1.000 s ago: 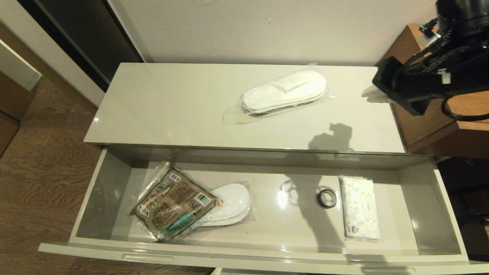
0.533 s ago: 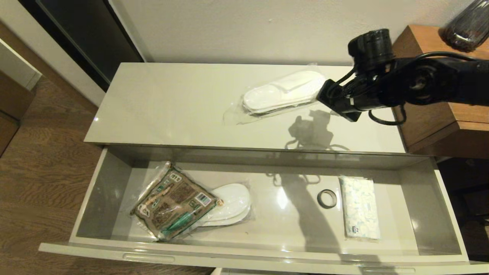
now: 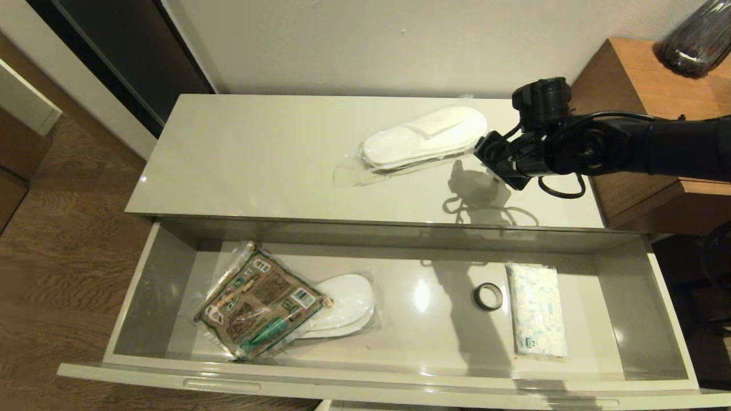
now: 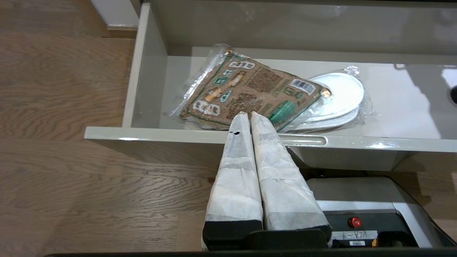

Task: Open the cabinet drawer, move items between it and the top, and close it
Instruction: Pick up the disposable slippers on the table

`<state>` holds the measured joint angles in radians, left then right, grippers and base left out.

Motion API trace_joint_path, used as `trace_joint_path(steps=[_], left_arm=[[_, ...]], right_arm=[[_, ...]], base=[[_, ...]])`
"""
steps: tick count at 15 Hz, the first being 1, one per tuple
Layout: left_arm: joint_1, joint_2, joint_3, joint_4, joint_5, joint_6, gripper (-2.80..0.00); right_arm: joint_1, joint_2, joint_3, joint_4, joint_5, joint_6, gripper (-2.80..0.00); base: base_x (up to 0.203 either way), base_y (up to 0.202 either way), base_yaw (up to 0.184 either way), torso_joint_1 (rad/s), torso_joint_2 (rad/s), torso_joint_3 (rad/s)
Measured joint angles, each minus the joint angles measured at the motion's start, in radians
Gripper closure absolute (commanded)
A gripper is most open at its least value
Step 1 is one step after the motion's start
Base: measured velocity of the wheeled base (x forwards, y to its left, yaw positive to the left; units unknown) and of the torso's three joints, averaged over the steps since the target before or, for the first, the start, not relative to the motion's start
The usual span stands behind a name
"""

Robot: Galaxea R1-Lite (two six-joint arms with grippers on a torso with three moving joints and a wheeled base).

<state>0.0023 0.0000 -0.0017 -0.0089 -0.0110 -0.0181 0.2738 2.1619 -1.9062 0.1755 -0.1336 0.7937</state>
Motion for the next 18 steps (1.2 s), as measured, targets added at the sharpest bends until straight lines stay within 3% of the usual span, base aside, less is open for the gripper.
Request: trace_joint_path(steps=[5, 7, 10, 15, 18], left_arm=[[0.0, 0.0, 0.0, 0.0, 0.0, 0.0, 0.0], [0.0, 0.0, 0.0, 0.0, 0.0, 0.0, 0.0], [0.0, 0.0, 0.0, 0.0, 0.0, 0.0, 0.0], [0.0, 0.0, 0.0, 0.0, 0.0, 0.0, 0.0], [0.0, 0.0, 0.0, 0.0, 0.001, 0.0, 0.0]], right_arm=[[-0.015, -0.023, 0.015, 0.008, 0.042, 0.09, -2.8], [-0.024, -0.038, 0.04, 0.007, 0.095, 0.148, -2.8], [-0.037, -0.05, 0.105, -0.02, 0.16, 0.171, -2.8], [-0.039, -0.071, 0.394, -0.341, 0.229, 0.159, -2.8], [-0.036, -0.029, 0.426, -0.427, 0.232, 0.149, -2.8]], base=[[0.0, 0.0, 0.0, 0.0, 0.0, 0.0], [0.0, 0.0, 0.0, 0.0, 0.0, 0.0], [0.0, 0.0, 0.0, 0.0, 0.0, 0.0], [0.0, 0.0, 0.0, 0.0, 0.0, 0.0], [0.0, 0.0, 0.0, 0.0, 0.0, 0.0]])
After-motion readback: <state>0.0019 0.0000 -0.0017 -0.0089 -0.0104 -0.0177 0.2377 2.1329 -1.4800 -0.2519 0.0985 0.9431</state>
